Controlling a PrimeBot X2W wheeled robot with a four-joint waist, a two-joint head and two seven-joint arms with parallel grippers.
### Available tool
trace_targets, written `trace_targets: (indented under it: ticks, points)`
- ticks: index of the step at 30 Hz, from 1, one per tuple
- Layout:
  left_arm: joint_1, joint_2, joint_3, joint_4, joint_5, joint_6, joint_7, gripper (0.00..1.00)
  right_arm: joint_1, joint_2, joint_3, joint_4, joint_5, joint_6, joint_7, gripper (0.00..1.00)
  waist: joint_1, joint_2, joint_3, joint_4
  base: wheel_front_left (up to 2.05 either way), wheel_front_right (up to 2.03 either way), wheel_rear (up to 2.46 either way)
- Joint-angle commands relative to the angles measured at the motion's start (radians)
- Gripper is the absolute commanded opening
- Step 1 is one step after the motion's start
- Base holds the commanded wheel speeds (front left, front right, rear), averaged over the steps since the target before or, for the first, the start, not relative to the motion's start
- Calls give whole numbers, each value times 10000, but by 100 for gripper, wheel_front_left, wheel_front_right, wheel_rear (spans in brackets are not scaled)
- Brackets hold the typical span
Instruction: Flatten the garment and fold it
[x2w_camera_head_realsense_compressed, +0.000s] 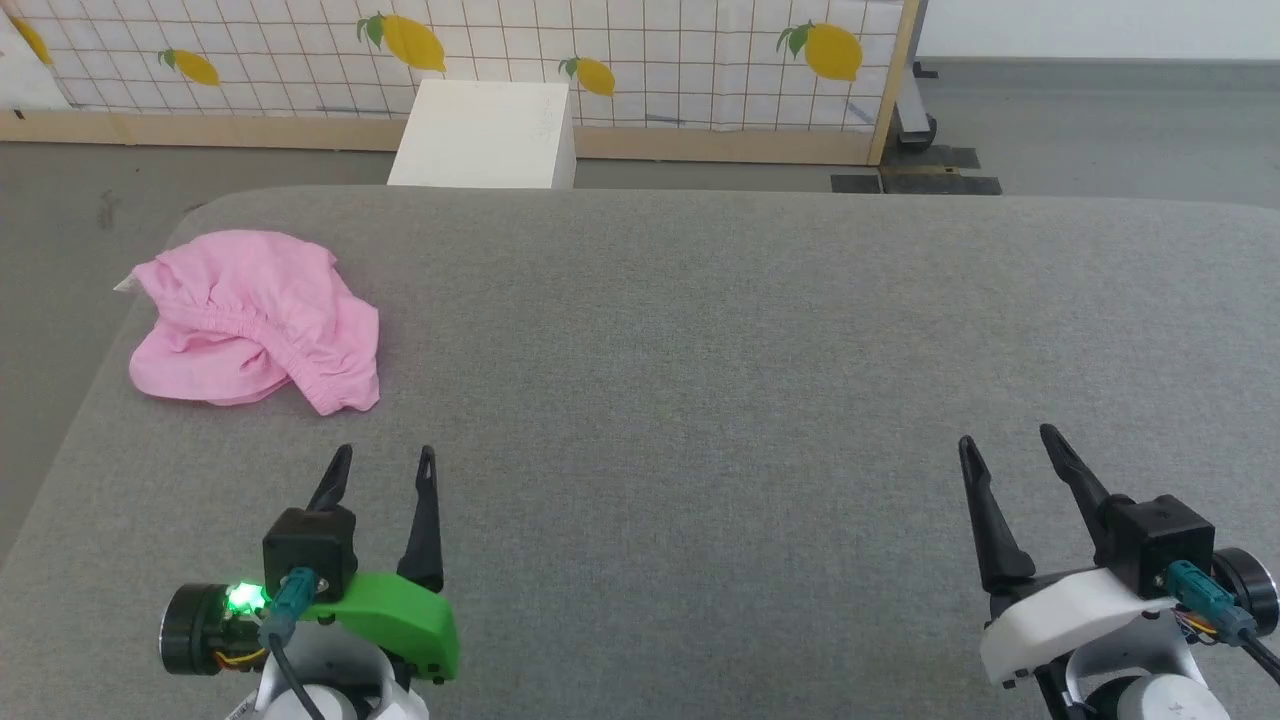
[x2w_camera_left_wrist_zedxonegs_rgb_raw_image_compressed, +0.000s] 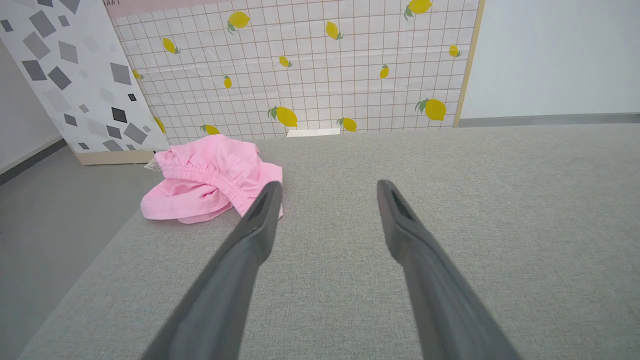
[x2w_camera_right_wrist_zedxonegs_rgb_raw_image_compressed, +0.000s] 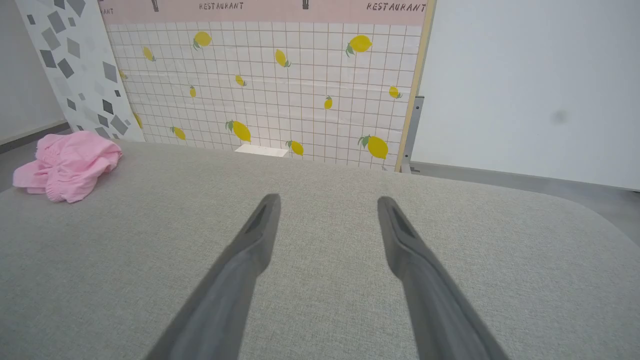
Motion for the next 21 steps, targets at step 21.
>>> trace_targets:
  ticks: [21]
  points:
    - [-76,262,-334,40,-231,124,-64,100,-192,29,-8,-81,21,-13,-93,100,0,-1,108,123,0,0,0]
